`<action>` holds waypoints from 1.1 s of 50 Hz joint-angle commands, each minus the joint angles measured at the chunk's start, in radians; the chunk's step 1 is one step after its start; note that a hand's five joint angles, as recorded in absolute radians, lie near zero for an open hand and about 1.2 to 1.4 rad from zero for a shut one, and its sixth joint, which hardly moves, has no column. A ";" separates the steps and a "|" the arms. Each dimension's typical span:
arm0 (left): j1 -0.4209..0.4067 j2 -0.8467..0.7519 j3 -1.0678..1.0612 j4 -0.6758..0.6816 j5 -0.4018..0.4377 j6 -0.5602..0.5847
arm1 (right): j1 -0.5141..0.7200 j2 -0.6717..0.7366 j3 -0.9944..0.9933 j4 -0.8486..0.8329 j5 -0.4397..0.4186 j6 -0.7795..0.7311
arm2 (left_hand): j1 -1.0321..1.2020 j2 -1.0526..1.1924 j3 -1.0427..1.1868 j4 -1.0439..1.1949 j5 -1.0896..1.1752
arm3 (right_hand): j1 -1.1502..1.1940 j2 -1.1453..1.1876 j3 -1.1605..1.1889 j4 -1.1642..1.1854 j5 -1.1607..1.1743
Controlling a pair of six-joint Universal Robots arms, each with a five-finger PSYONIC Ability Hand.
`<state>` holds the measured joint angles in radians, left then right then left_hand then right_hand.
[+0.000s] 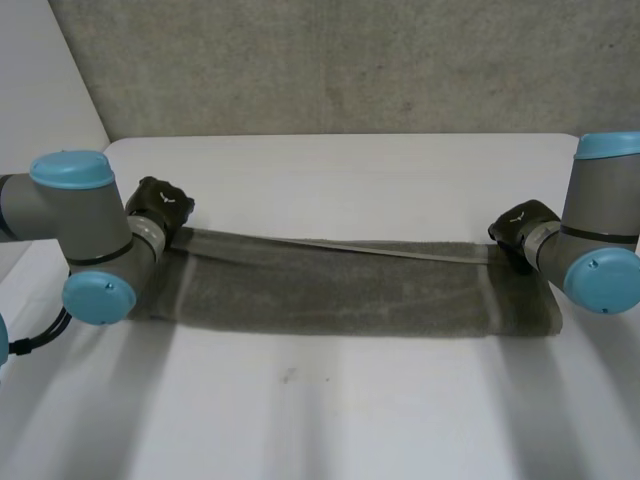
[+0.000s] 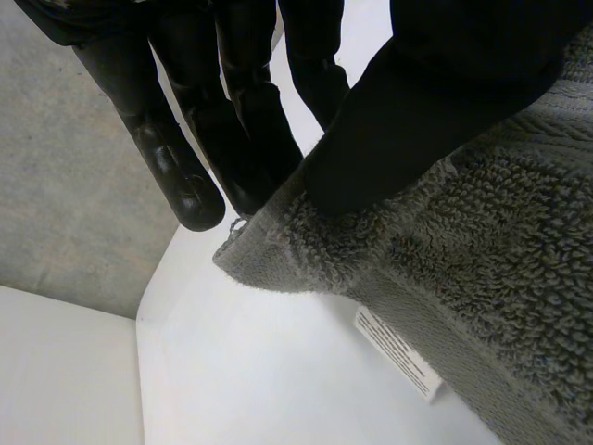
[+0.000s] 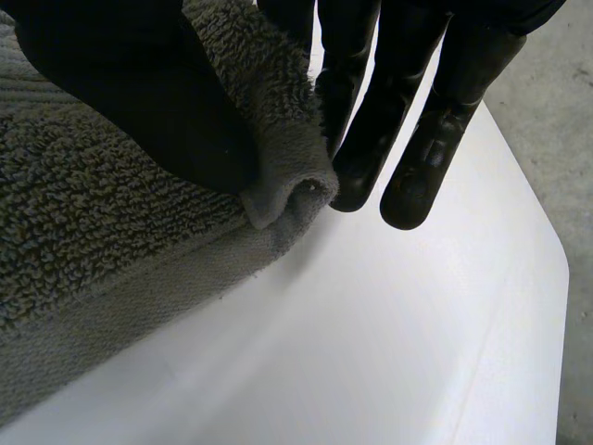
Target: Fold the towel.
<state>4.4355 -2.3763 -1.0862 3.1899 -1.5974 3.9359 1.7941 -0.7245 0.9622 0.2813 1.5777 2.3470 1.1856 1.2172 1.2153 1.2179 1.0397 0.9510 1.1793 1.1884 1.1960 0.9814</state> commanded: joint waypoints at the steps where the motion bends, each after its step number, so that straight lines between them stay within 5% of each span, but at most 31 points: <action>1: -0.004 -0.035 0.051 -0.001 0.000 0.002 | 0.018 0.033 -0.034 -0.022 -0.001 -0.009 | 0.070 0.039 0.040 0.038 0.042 | 0.314 0.086 0.077 0.069 0.109; 4: -0.007 -0.052 0.075 0.001 -0.001 0.002 | 0.018 0.046 -0.062 -0.047 0.011 -0.009 | -0.062 -0.094 -0.092 -0.094 -0.091 | 0.103 -0.125 -0.135 -0.142 -0.102; 5: -0.007 -0.061 0.089 0.001 -0.003 0.003 | 0.019 0.049 -0.077 -0.063 0.024 -0.009 | -0.201 -0.233 -0.231 -0.234 -0.230 | -0.141 -0.370 -0.379 -0.386 -0.346; 9: -0.008 -0.074 0.115 0.001 -0.013 0.003 | 0.021 0.051 -0.097 -0.110 0.053 -0.011 | -0.423 -0.455 -0.453 -0.455 -0.452 | -0.250 -0.478 -0.487 -0.494 -0.454; 11: -0.010 -0.074 0.140 0.002 -0.032 -0.001 | 0.021 0.040 -0.109 -0.158 0.070 -0.006 | -0.631 -0.662 -0.660 -0.663 -0.659 | -0.649 -0.878 -0.887 -0.894 -0.854; 13: -0.011 -0.069 0.152 0.002 -0.042 -0.004 | 0.024 0.025 -0.111 -0.186 0.076 0.000 | -0.649 -0.681 -0.679 -0.681 -0.678 | -0.776 -1.005 -1.014 -1.021 -0.981; 24: -0.041 0.060 0.144 -0.002 -0.070 -0.070 | 0.018 -0.257 0.041 -0.346 0.057 0.167 | -0.661 -0.692 -0.691 -0.693 -0.690 | -0.776 -1.005 -1.014 -1.021 -0.981; 31: -0.030 0.260 -0.068 0.007 -0.055 -0.331 | 0.014 -0.437 0.300 -0.306 -0.059 0.189 | -0.673 -0.704 -0.702 -0.705 -0.701 | -0.776 -1.005 -1.014 -1.021 -0.981; 42: -0.004 0.508 -0.430 0.051 0.031 -0.621 | -0.047 -0.526 0.634 -0.209 -0.148 0.192 | -0.866 -0.898 -0.896 -0.899 -0.895 | -0.776 -1.005 -1.014 -1.021 -0.981; 55: -0.002 0.603 -0.669 0.183 0.097 -0.670 | -0.143 -0.466 0.819 -0.419 -0.262 0.175 | -1.007 -1.039 -1.037 -1.040 -1.036 | -0.421 -0.649 -0.658 -0.666 -0.625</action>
<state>4.4340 -1.7874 -1.6825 3.3103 -1.5055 3.2652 1.6875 -1.2428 1.7291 -0.0156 1.3552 2.5303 0.1922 0.1844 0.1872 0.1861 0.0304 0.2600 0.3017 0.3021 0.2993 0.1287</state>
